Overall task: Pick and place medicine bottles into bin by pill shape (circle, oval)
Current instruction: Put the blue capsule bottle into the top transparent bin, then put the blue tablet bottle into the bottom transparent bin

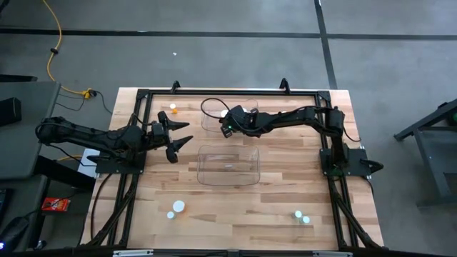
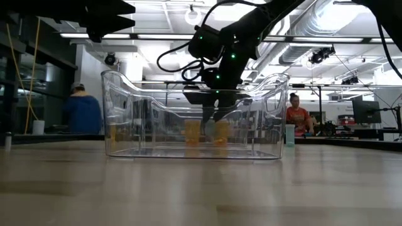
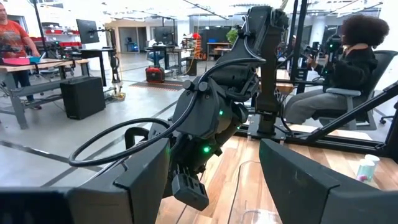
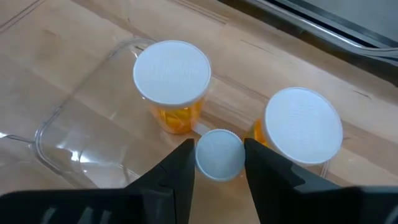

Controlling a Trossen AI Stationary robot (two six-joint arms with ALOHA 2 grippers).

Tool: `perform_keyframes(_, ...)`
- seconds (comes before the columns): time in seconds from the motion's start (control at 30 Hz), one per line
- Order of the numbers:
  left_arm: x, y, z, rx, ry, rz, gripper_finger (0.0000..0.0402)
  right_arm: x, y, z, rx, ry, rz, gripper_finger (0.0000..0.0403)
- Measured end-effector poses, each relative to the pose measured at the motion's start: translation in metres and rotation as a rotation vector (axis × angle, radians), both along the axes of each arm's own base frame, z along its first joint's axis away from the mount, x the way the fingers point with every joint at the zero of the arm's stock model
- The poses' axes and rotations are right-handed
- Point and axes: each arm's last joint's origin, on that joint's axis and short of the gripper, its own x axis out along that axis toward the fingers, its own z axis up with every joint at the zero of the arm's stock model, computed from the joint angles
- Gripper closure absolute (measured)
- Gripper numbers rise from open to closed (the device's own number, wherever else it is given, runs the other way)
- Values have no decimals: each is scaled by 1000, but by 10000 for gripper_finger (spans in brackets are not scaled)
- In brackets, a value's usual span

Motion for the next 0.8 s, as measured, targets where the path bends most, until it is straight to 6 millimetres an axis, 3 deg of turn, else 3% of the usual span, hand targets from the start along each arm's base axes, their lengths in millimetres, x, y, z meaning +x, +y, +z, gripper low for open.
perform_keyframes(0.3, 0, 0, 0, 0, 0, 0, 163, 0, 0, 0, -4, 1, 3, 276)
perform_keyframes(0.63, 0, 0, 0, 0, 0, 0, 163, 1, 0, 0, -11, -3, 6, 203)
perform_keyframes(0.8, 0, 0, 0, 0, 0, 0, 163, 3, 5, 4, -57, 15, 66, 185)
